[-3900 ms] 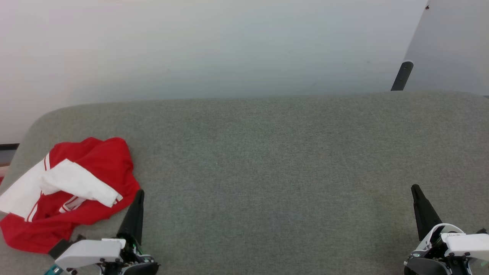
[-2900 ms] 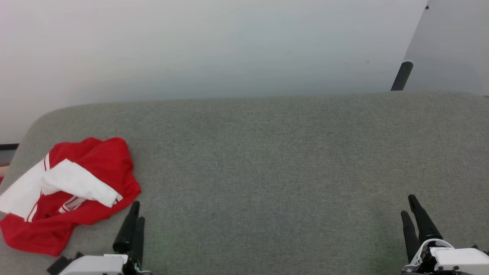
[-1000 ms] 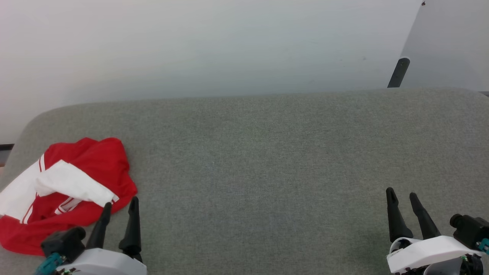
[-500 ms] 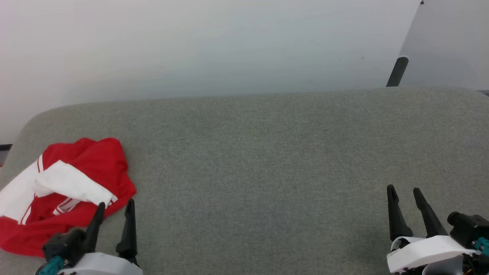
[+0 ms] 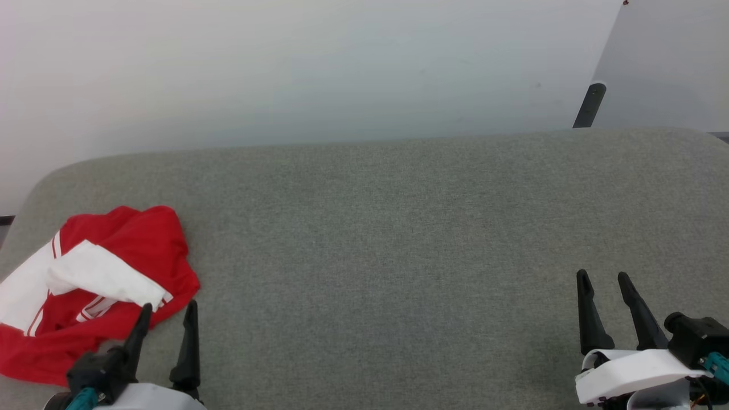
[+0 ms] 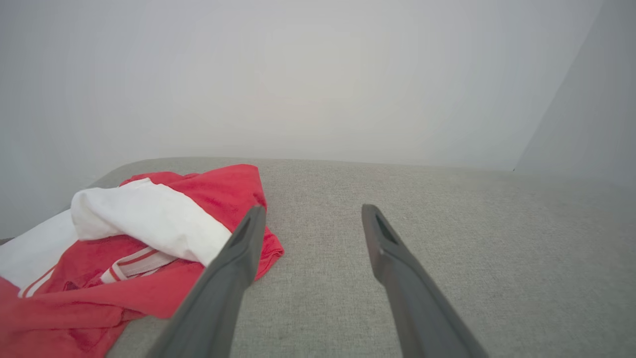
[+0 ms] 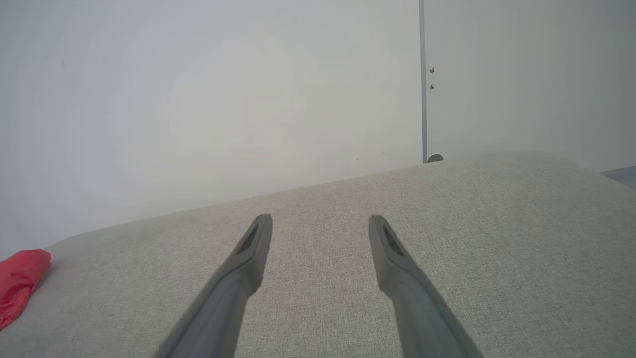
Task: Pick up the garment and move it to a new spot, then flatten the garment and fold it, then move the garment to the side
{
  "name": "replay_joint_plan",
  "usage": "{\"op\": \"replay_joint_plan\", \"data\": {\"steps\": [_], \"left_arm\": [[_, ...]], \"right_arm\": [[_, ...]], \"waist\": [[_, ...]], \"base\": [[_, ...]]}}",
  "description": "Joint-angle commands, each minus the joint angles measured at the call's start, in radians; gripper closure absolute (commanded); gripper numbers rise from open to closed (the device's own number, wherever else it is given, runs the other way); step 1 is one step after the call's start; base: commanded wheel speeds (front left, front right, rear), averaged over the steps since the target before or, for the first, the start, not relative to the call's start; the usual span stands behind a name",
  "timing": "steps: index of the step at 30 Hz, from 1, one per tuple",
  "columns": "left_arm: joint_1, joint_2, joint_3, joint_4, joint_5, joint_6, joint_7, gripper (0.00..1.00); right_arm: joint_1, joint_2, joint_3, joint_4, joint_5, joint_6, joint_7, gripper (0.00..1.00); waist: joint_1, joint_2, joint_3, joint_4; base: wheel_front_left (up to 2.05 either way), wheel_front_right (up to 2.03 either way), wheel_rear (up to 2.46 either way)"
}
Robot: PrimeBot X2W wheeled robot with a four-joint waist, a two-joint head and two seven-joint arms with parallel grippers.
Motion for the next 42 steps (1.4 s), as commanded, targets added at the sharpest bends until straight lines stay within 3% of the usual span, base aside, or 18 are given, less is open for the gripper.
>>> {"op": "replay_joint_plan", "data": {"steps": [1,29,42], "left_arm": [[0.005,0.0,0.007,0.003,0.017,-0.007,-0.009,0.0],[0.013,-0.008,0.065,0.044,0.185,-0.047,-0.062,0.0],[-0.001,-0.017,0.054,0.053,0.158,-0.051,-0.06,0.0]], "right_arm": [[-0.018,-0.004,0.002,-0.004,-0.02,0.001,-0.01,0.0],[-0.021,-0.004,-0.01,-0.015,-0.151,0.001,-0.064,0.0],[-0.01,-0.004,-0.016,-0.02,-0.115,0.001,-0.064,0.0]], "waist": [[-0.0001,-0.0001,0.002,0.0],[-0.0001,-0.0001,0.014,0.003],[-0.0001,-0.0001,0.013,0.037]], "base": [[0.0,0.0,0.0],[0.0,0.0,0.0],[0.0,0.0,0.0]]}}
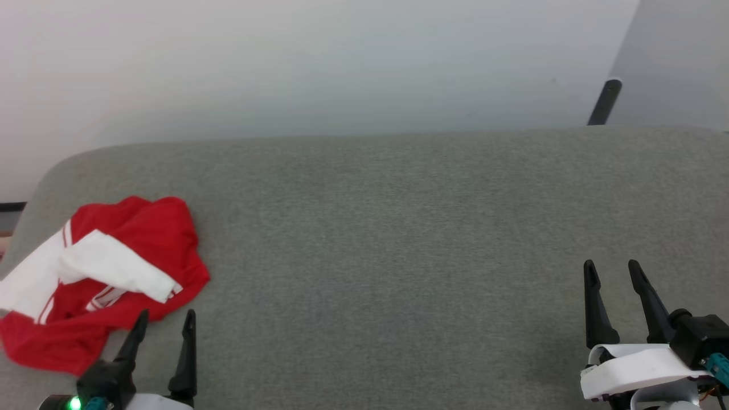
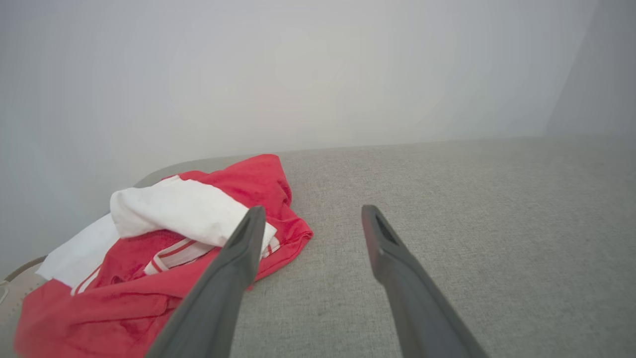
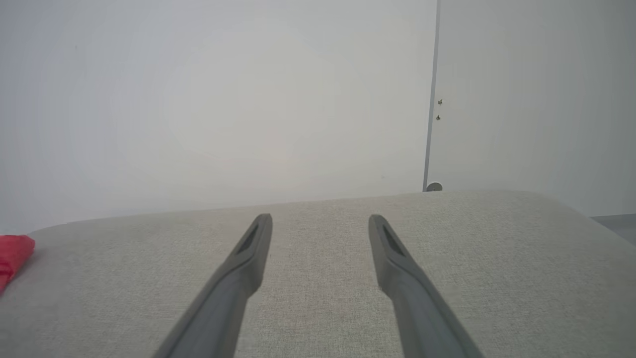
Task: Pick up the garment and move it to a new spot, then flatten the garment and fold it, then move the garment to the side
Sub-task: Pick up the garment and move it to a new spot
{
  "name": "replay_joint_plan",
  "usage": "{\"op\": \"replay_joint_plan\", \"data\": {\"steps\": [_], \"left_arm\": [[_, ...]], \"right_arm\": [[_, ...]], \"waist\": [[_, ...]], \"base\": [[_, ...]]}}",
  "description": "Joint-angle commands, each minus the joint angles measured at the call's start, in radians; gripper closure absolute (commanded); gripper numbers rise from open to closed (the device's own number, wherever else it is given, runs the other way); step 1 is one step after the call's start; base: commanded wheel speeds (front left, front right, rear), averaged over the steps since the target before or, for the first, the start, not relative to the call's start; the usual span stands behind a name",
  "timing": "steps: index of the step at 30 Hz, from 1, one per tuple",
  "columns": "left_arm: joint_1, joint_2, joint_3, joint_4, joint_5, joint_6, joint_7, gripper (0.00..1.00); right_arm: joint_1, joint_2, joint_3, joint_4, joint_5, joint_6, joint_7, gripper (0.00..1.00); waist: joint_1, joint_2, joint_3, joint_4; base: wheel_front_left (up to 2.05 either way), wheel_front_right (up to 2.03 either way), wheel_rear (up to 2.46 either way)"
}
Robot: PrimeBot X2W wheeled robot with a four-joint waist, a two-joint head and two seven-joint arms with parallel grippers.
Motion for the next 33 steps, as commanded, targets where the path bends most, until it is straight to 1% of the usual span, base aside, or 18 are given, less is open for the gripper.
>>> {"op": "replay_joint_plan", "data": {"steps": [1,5,9,12,18,22,27,30,33], "left_arm": [[-0.011,-0.002,0.0,0.004,-0.017,-0.004,0.0,0.0],[-0.008,-0.008,0.007,0.02,-0.048,-0.004,0.0,0.0],[-0.004,-0.015,0.007,0.034,-0.044,-0.004,0.0,0.0],[-0.007,-0.018,-0.005,0.047,-0.03,-0.004,0.0,0.0],[0.003,-0.025,-0.012,0.059,-0.002,-0.004,0.0,0.0],[0.034,-0.033,0.057,0.025,-0.025,0.013,0.0,0.0],[0.072,-0.069,0.142,-0.028,-0.037,0.021,0.0,0.0],[0.082,-0.095,0.159,-0.05,-0.025,0.019,0.0,0.0],[0.085,-0.108,0.163,-0.06,-0.016,0.019,0.0,0.0]], "right_arm": [[0.001,-0.002,0.003,-0.005,0.011,0.001,-0.005,0.0],[0.006,-0.001,0.019,-0.005,0.024,0.001,-0.003,0.0],[0.023,-0.001,0.041,0.0,0.032,0.001,-0.003,0.0],[0.032,-0.001,0.052,0.01,0.034,0.001,-0.004,0.0],[0.047,0.0,0.084,0.037,0.048,0.001,-0.003,0.0],[-0.04,0.001,0.185,0.073,0.046,0.001,-0.003,0.0],[-0.167,-0.001,0.32,0.158,0.07,0.001,-0.003,0.0],[-0.213,-0.002,0.368,0.199,0.09,0.001,-0.003,0.0],[-0.229,-0.002,0.386,0.216,0.099,0.001,-0.003,0.0]], "waist": [[-0.0001,0.0,-0.001,0.022],[-0.0001,0.0,-0.008,0.071],[-0.0001,0.0,-0.023,0.161],[-0.0001,0.0,-0.039,0.254],[-0.0001,0.0,-0.081,0.462],[-0.0001,0.0,-0.049,0.507],[-0.0001,0.0,-0.013,0.534],[-0.0001,0.0,-0.01,0.535],[-0.0001,0.0,-0.012,0.533]], "base": [[0.0,0.0,0.0],[0.0,0.0,0.0],[0.0,0.0,0.0],[0.0,0.0,0.0],[0.0,0.0,0.0],[0.0,0.0,0.0],[-0.09,-0.09,-0.09],[-0.4,-0.4,-0.4],[-0.38,-0.38,-0.38]]}}
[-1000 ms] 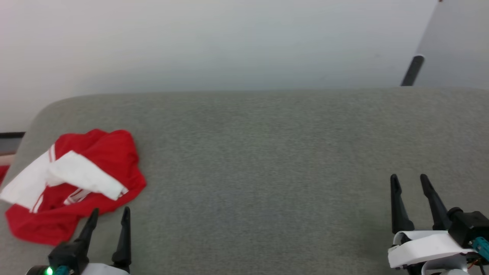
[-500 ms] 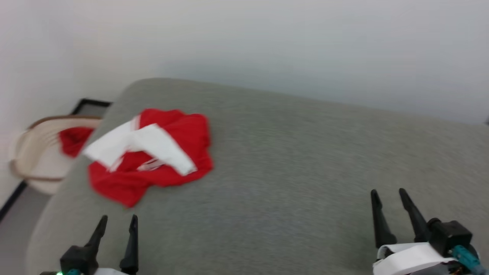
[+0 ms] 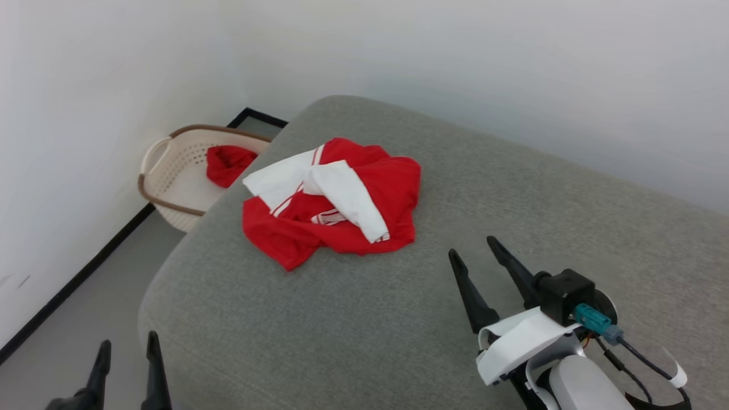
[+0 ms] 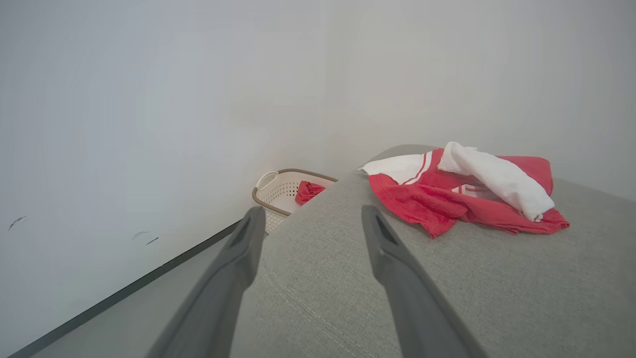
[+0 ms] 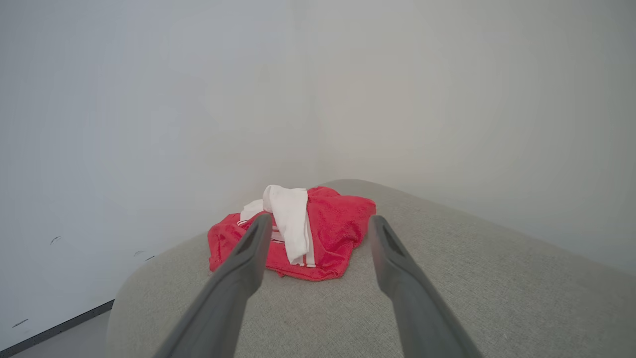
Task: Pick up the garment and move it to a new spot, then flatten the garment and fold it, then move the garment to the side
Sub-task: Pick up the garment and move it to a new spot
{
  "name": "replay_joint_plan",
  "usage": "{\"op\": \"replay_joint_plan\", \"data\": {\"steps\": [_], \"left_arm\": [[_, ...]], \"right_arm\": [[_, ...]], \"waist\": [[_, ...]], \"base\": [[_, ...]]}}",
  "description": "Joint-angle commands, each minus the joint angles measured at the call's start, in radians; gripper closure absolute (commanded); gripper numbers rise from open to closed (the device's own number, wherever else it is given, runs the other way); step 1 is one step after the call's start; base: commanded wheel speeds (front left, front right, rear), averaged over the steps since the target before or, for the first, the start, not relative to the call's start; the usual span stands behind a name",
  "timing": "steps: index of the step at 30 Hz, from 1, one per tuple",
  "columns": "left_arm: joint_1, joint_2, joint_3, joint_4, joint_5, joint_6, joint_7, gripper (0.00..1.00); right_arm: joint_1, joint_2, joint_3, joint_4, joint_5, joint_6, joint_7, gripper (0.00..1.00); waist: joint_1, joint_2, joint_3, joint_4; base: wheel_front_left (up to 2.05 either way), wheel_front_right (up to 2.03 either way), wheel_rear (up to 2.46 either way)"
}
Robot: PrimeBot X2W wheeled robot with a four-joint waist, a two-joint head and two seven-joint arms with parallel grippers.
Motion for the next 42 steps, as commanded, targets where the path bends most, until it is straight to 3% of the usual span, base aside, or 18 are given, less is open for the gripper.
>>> {"op": "replay_joint_plan", "data": {"steps": [1,11,17,21,27,36,39,42], "left_arm": [[0.009,-0.007,0.002,-0.009,0.01,0.006,0.0,0.0],[-0.002,-0.035,-0.035,-0.006,0.028,0.003,0.0,0.0],[-0.107,0.029,-0.138,0.076,0.049,-0.016,0.0,0.0],[-0.227,0.103,-0.196,0.133,-0.006,-0.018,0.0,0.0],[-0.462,0.27,-0.331,0.246,-0.107,-0.017,0.0,0.0],[-0.777,0.467,-0.642,0.477,-0.328,-0.017,0.011,0.0],[-0.847,0.512,-0.756,0.546,-0.419,-0.017,0.06,0.0],[-0.887,0.551,-0.876,0.598,-0.531,-0.017,0.18,0.0]], "right_arm": [[-0.009,-0.001,0.009,0.008,0.006,0.0,-0.001,0.0],[0.006,-0.001,0.028,0.005,0.027,0.0,-0.001,0.0],[0.103,-0.001,-0.064,-0.044,-0.008,0.0,-0.001,0.0],[0.136,0.0,-0.087,-0.093,-0.037,0.0,-0.001,0.0],[0.108,-0.002,-0.113,-0.145,-0.078,0.0,-0.001,0.0],[0.085,-0.001,-0.134,-0.211,-0.065,0.0,-0.001,0.0],[0.083,0.0,-0.134,-0.226,-0.06,0.0,-0.001,0.0],[0.083,0.0,-0.135,-0.238,-0.055,0.0,-0.001,0.0]], "waist": [[-0.0001,0.0,0.008,0.012],[-0.0001,0.0,0.001,0.002],[-0.0001,0.0,-0.023,-0.037],[-0.0001,0.0,0.016,-0.138],[-0.0001,0.0,0.135,-0.289],[-0.0001,0.0,0.249,-0.443],[-0.0001,0.0,0.265,-0.48],[-0.0001,0.0,0.274,-0.509]], "base": [[-0.35,-0.35,-0.35],[-0.11,-0.11,-0.11],[0.0,0.0,0.0],[0.0,0.0,0.0],[0.0,0.0,0.0],[0.0,0.0,0.0],[0.0,0.0,0.0],[0.0,0.0,0.0]]}}
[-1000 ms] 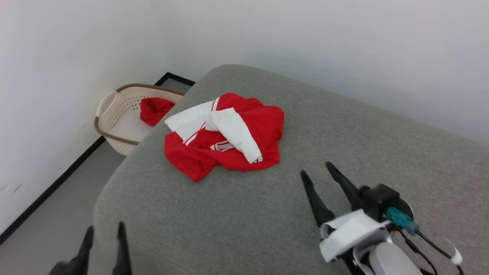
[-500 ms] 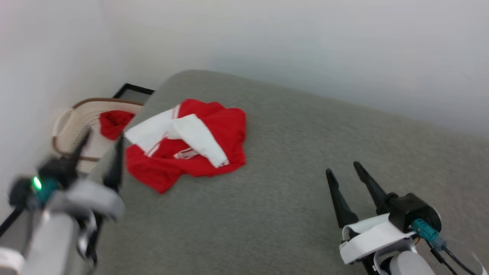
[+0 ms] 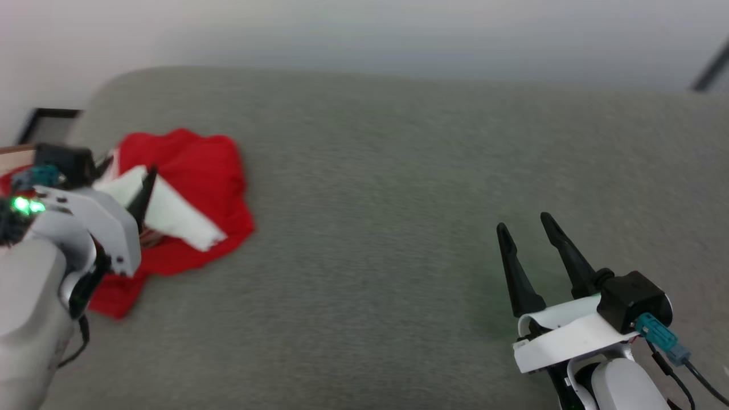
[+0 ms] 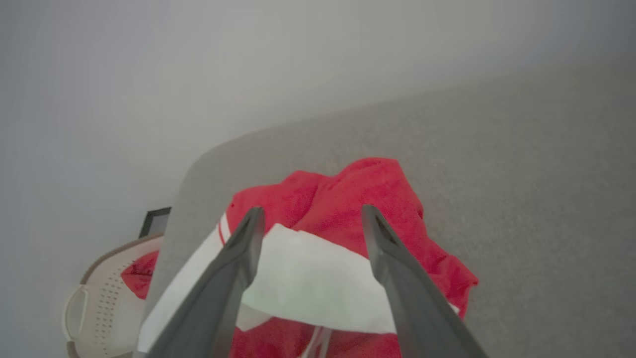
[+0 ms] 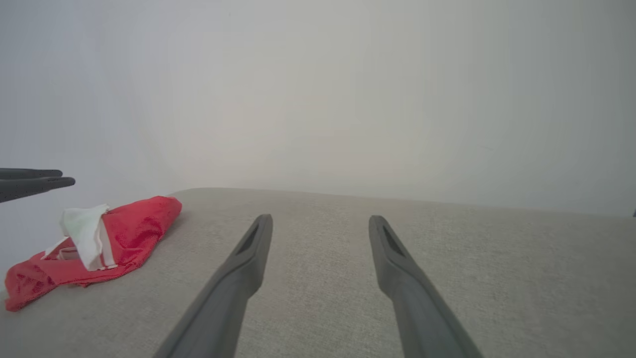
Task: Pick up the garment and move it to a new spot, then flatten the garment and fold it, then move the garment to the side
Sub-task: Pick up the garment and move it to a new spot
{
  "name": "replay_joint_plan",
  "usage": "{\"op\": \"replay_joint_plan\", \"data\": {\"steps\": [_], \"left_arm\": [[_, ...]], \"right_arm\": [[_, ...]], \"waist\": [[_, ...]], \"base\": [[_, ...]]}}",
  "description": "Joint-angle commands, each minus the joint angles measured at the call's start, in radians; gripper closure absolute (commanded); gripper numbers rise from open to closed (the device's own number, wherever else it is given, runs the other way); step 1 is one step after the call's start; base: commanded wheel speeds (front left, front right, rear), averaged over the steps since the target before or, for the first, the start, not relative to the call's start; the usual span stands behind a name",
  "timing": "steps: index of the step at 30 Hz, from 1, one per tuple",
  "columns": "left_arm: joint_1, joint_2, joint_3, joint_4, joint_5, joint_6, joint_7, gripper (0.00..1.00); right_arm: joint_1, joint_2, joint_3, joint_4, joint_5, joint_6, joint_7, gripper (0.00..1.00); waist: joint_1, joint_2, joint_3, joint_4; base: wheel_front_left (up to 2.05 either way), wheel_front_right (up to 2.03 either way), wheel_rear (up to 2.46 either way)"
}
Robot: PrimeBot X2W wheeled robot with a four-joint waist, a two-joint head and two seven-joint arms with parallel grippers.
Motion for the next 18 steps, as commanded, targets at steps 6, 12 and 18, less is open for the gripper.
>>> {"op": "replay_joint_plan", "data": {"steps": [6,12,18], "left_arm": [[-0.053,0.091,-0.191,0.025,-0.259,0.002,0.263,0.0],[-0.09,0.161,-0.283,0.061,-0.393,0.001,0.375,0.0],[-0.095,0.176,-0.356,0.114,-0.468,0.002,0.419,0.0]], "right_arm": [[-0.013,0.001,0.01,-0.025,0.01,0.0,-0.001,0.0],[-0.033,0.001,0.016,-0.051,0.004,0.0,-0.001,0.0],[-0.038,0.001,0.007,-0.087,-0.002,0.0,-0.001,0.0]], "waist": [[0.0,-0.0001,0.131,-0.174],[0.0,-0.0001,0.194,-0.228],[0.0,-0.0001,0.252,-0.263]], "base": [[0.0,0.0,0.0],[0.0,0.0,0.0],[0.0,0.0,0.0]]}}
